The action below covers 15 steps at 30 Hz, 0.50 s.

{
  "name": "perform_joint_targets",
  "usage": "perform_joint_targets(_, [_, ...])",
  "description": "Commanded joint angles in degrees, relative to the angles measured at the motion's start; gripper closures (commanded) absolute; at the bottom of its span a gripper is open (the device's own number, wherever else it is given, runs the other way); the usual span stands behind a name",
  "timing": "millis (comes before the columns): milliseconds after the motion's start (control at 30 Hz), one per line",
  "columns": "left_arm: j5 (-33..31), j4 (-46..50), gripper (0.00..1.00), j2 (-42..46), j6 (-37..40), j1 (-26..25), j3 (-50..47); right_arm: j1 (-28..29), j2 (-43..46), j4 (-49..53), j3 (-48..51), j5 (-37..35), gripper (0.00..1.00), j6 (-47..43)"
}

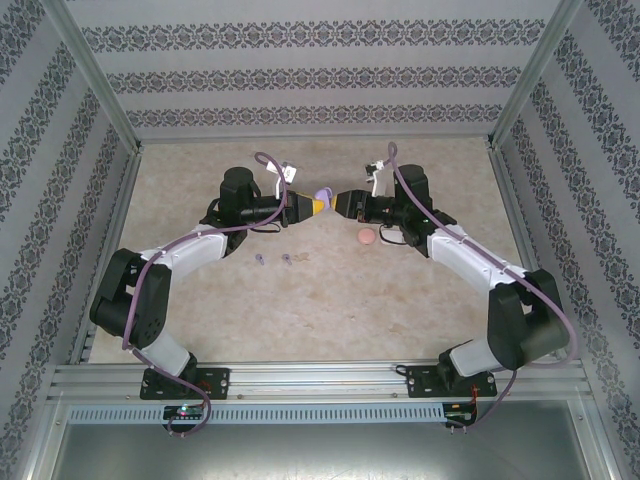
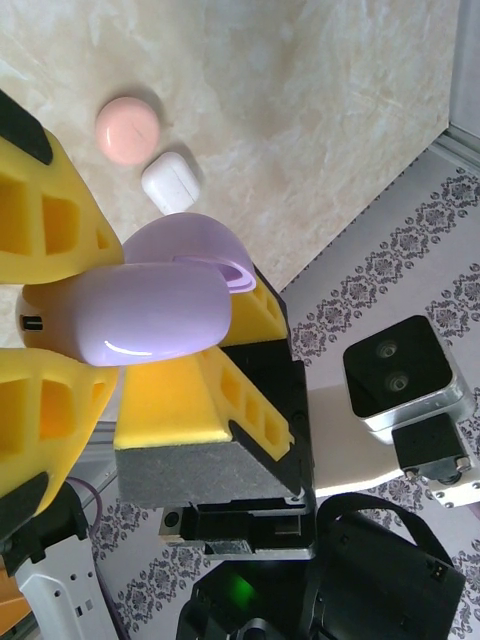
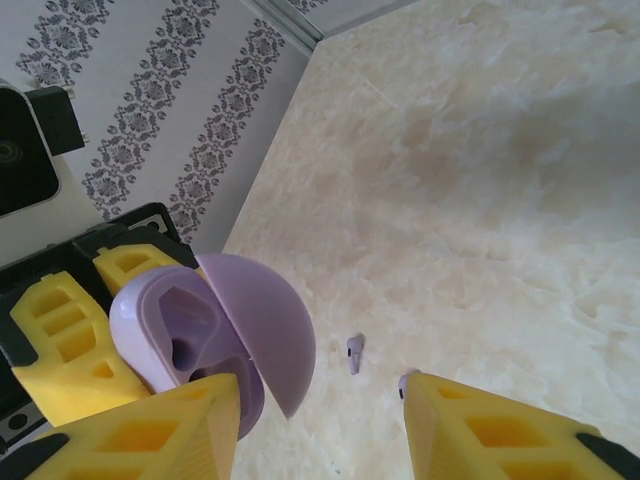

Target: Insert the wireless bluetooth earbuds into the charging case

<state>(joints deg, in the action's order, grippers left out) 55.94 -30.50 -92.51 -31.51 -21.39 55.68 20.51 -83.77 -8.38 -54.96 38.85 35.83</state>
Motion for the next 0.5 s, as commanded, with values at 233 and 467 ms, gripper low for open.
perform_joint_targets(233, [2.50,-2.90,1.00,1.63,-0.48,-0.35,1.89,0.93,-2.51,-0.67,-2.49,-0.01,0.59,-0.26])
perform_joint_targets(467, [3.02,-2.55,1.00,1.44,-0.40,-0.50,2.05,1.89,-3.50,-1.32,-3.82,1.18,0.61,-0.15])
